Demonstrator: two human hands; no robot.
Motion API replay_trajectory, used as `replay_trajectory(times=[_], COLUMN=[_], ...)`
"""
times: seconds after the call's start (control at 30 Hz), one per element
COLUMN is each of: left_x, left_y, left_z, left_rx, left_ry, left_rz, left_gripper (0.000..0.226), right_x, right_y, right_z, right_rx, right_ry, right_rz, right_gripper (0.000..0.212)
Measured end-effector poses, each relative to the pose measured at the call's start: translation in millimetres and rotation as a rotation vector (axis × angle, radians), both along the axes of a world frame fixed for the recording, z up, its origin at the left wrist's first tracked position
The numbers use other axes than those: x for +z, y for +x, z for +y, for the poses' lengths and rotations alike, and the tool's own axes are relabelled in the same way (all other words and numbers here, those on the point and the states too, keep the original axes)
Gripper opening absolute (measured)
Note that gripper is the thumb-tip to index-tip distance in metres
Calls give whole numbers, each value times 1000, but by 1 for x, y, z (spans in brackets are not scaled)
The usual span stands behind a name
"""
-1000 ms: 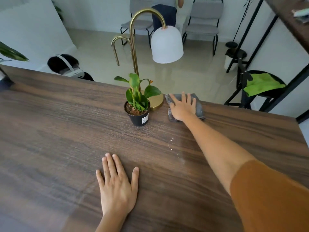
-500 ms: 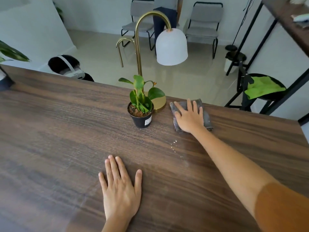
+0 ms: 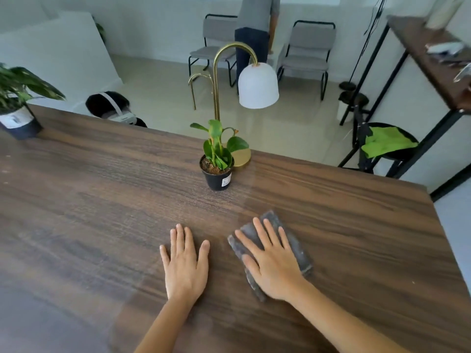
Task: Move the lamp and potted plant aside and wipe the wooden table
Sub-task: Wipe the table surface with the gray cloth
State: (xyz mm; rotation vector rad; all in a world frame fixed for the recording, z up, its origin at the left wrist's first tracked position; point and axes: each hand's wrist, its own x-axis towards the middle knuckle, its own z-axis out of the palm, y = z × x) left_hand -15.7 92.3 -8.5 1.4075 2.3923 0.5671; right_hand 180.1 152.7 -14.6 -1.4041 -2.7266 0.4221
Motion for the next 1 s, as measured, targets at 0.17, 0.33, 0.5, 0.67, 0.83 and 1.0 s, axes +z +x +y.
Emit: replay_trajectory(times=[0.17, 0.33, 0.5, 0.67, 0.83, 1.0], left_x=[-3, -17, -19, -19, -19, -18], left_y=[-44, -41, -44, -44, -41, -42], left_z=[-28, -40, -39, -40, -37, -37], left_rx=[-17, 18, 12, 12, 10, 5], left_ry=[120, 9, -16, -7, -37, -56], left_rz=[-11, 242, 267, 269, 273, 293], left_gripper=[53, 74, 74, 74, 73, 72], right_x=[4, 5, 1, 5, 7, 5], right_y=[79, -21, -125, -3, 19, -81], right_z=[39, 116, 24, 9, 117, 156], right_rx=[-28, -626, -171, 196, -405, -567], right_ry=[21, -22, -17, 17, -3, -86], right_rz=[-71, -138, -80, -53, -157, -120], right_gripper=[58, 59, 59, 52, 53, 55])
